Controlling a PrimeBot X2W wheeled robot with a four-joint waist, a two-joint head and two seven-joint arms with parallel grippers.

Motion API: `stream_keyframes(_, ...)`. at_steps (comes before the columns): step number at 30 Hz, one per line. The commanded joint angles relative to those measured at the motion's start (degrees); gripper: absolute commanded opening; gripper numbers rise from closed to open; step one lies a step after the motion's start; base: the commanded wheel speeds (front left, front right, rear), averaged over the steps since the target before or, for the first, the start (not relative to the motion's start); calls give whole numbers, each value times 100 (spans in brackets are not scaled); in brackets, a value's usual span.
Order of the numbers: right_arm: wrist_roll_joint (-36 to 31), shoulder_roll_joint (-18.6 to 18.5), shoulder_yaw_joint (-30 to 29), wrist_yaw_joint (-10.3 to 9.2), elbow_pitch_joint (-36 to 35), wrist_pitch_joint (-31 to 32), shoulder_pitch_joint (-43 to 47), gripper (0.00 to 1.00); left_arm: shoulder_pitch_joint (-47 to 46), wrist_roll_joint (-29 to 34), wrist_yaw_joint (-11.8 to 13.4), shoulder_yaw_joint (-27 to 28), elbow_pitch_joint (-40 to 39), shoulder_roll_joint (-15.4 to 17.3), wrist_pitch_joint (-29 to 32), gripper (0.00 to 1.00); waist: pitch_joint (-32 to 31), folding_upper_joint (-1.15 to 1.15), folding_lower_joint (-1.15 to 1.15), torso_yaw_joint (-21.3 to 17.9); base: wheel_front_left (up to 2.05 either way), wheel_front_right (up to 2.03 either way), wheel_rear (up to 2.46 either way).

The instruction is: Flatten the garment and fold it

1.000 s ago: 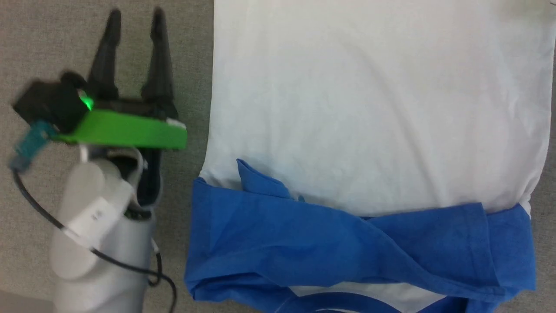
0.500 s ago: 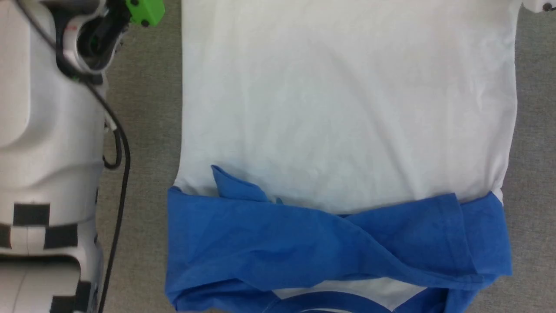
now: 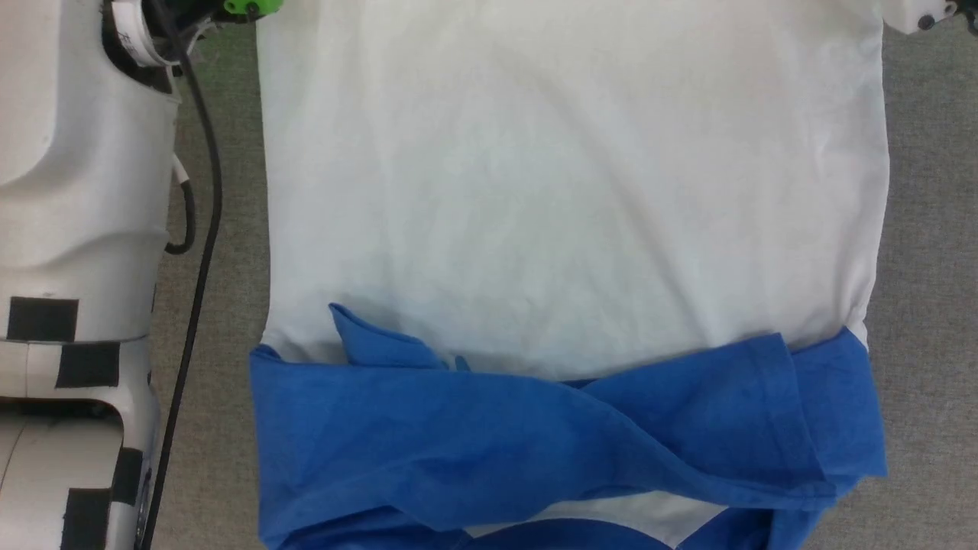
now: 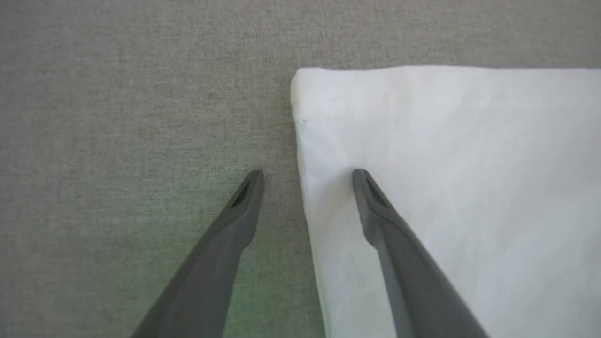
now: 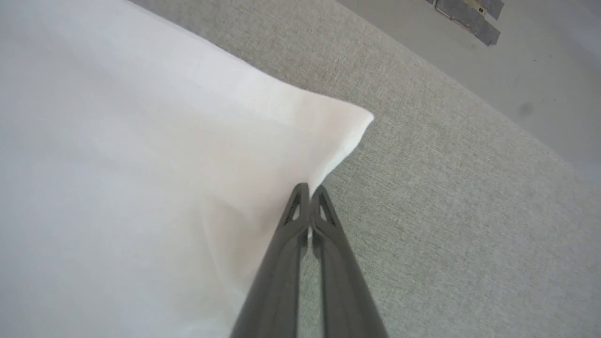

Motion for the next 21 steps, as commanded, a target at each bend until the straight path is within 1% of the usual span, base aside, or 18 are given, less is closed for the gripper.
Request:
stream_keyframes(1,61,-35,62,-8,-29,-54,-91,0,162,-81,27,-19,129,-26,101,29,16,0,0,-5,0,0,0)
stream_keyframes(2,88,-57,104,-8,-32,-63,-105,0,214,-158,14,15,120,-55,100,0,20,0,0,1,0,0,0)
stream_keyframes(3,110,-73,131,-8,-34,-74,-114,0,246,-212,5,41,108,-72,97,0,20,0,0,9,0,0,0)
stream_keyframes(5,146,-108,177,-8,-41,-127,-143,0,269,-299,-29,132,13,-95,-96,0,16,0,0,30,0,0,0)
stream_keyframes(11,142,-135,144,-8,44,-488,-299,0,119,-382,-108,486,-234,-96,-1165,0,-94,0,0,76,0,0,0)
stream_keyframes(17,-194,-79,-57,-8,231,-1216,-561,0,-202,-222,-249,614,-155,32,-2105,0,-182,0,0,83,0,0,0)
stream_keyframes(21,-416,27,-186,-8,453,-1630,-665,0,-350,-217,-359,647,109,34,-2501,0,-244,0,0,83,0,0,0)
